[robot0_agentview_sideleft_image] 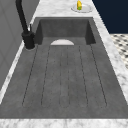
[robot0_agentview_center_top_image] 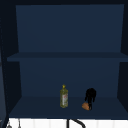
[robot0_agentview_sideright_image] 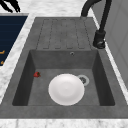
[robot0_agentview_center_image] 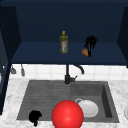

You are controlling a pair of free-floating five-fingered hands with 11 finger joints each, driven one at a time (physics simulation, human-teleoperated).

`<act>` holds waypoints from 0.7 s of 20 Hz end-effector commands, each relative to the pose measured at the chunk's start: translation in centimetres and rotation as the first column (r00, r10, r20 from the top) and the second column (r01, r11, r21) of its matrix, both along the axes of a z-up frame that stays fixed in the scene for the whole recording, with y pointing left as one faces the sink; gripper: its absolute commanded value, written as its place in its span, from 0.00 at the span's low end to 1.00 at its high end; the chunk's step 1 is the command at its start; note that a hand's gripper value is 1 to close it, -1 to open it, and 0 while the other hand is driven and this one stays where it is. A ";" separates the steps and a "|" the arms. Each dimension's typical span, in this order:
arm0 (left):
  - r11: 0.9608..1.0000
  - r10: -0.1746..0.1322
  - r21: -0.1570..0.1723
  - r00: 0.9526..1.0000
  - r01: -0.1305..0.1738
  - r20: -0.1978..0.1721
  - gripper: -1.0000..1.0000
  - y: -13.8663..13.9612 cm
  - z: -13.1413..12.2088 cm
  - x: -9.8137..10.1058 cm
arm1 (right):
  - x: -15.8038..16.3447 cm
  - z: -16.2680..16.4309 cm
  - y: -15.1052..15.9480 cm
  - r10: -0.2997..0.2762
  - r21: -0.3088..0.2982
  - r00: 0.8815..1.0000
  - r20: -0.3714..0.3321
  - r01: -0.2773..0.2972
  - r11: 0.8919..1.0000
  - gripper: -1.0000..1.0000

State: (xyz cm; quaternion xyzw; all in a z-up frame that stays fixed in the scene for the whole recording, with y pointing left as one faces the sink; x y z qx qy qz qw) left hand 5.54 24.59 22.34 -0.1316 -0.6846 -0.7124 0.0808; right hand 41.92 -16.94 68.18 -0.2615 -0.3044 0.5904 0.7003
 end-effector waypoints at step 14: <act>1.000 0.000 0.000 1.000 0.000 0.000 0.50 0.0 0.0 0.0 | 8.5 -5.2 2.0 -0.026 -0.041 1.000 0.002 0.026 0.999 0.00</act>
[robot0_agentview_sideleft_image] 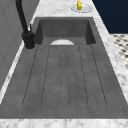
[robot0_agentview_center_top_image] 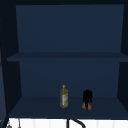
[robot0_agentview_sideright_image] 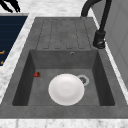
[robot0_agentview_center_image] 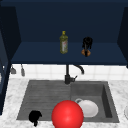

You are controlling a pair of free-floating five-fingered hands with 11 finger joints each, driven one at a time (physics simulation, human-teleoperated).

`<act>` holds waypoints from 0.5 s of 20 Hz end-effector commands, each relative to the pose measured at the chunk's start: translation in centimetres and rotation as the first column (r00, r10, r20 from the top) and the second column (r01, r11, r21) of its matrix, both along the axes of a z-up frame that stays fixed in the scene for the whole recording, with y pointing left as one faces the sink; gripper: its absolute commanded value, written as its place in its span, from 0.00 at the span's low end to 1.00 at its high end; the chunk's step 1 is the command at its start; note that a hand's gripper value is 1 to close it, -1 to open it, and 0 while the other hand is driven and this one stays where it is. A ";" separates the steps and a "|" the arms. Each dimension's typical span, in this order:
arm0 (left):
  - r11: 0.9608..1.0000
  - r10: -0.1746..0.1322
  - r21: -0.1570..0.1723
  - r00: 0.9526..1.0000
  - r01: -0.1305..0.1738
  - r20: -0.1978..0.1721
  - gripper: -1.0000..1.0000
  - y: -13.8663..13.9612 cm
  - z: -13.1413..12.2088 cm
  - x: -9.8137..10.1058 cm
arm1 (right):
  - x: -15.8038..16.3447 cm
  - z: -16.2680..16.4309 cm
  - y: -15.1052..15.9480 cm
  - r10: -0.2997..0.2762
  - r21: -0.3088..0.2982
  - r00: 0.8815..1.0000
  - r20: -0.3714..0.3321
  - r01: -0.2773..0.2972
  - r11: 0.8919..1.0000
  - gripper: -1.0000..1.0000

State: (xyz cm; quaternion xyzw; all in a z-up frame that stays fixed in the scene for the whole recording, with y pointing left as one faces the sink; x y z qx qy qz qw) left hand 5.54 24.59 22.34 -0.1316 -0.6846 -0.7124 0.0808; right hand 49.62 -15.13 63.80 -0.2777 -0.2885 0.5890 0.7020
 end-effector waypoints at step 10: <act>1.000 0.000 0.000 1.000 0.000 0.000 0.50 0.0 0.0 0.0 | 2.9 -3.5 -0.2 0.004 0.013 1.000 0.015 -0.004 1.000 0.00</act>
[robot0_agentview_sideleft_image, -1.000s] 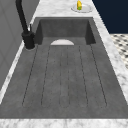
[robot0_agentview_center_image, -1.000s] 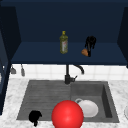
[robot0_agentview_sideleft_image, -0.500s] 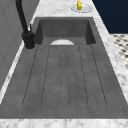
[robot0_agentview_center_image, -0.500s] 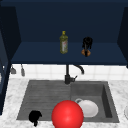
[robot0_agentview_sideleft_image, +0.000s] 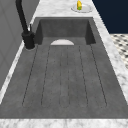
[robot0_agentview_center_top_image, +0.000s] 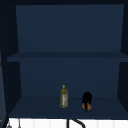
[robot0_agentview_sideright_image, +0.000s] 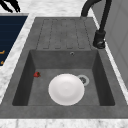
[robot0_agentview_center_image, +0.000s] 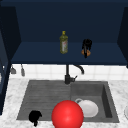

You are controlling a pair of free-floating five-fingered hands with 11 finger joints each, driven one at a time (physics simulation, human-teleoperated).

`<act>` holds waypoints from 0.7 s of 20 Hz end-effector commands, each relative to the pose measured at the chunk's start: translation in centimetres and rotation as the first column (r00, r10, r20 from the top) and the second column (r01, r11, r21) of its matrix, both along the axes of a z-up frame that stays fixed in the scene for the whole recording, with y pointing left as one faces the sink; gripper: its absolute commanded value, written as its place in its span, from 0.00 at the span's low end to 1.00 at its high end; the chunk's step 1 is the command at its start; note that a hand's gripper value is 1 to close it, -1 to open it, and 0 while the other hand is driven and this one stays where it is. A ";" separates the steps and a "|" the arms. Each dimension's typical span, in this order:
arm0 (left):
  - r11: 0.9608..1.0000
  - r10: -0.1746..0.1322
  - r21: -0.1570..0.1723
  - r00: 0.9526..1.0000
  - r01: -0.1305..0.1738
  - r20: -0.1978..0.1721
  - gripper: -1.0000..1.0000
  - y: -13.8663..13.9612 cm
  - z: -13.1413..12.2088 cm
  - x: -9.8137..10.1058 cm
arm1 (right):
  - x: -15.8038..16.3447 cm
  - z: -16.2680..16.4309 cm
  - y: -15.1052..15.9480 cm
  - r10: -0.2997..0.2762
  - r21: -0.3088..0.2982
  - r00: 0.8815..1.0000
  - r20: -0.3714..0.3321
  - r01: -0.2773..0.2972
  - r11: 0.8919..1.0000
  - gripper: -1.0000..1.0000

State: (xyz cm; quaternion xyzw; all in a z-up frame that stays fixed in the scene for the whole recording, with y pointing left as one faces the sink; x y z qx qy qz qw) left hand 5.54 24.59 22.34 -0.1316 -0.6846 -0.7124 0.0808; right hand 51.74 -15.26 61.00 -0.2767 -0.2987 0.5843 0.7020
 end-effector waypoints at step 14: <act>1.000 0.000 0.000 1.000 0.000 0.000 0.50 0.0 0.0 0.0 | -3.5 -2.6 0.1 -0.008 -0.022 0.985 0.175 0.012 1.000 1.00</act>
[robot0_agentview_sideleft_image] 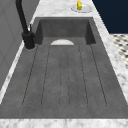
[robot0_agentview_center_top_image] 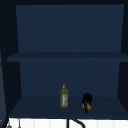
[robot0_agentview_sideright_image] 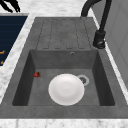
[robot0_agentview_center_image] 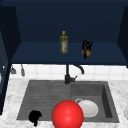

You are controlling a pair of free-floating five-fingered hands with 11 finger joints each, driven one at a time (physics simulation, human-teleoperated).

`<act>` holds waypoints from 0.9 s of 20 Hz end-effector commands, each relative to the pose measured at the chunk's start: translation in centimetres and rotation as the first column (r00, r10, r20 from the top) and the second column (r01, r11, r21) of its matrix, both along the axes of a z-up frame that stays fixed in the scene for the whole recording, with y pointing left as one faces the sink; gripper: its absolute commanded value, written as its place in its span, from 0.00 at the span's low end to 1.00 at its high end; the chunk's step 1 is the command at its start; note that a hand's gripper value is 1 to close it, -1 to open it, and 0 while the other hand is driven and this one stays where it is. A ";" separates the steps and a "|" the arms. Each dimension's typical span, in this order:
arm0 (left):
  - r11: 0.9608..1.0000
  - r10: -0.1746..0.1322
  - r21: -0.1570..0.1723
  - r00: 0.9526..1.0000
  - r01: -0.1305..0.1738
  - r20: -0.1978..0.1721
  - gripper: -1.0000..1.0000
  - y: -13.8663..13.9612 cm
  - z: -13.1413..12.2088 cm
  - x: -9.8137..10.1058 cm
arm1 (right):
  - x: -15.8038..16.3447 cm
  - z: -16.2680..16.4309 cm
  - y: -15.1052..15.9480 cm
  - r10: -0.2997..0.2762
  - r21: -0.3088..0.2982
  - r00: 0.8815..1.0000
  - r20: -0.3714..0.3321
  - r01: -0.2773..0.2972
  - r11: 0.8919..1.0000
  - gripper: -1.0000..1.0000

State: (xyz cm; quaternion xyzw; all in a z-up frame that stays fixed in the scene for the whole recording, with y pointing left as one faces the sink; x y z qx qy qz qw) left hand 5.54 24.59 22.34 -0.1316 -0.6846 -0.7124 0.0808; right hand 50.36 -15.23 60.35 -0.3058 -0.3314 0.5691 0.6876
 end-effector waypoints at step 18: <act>1.000 0.000 0.000 1.000 0.000 0.000 0.50 0.0 0.0 0.0 | -8.1 2.6 -0.1 -0.120 0.043 0.951 0.285 0.112 0.993 1.00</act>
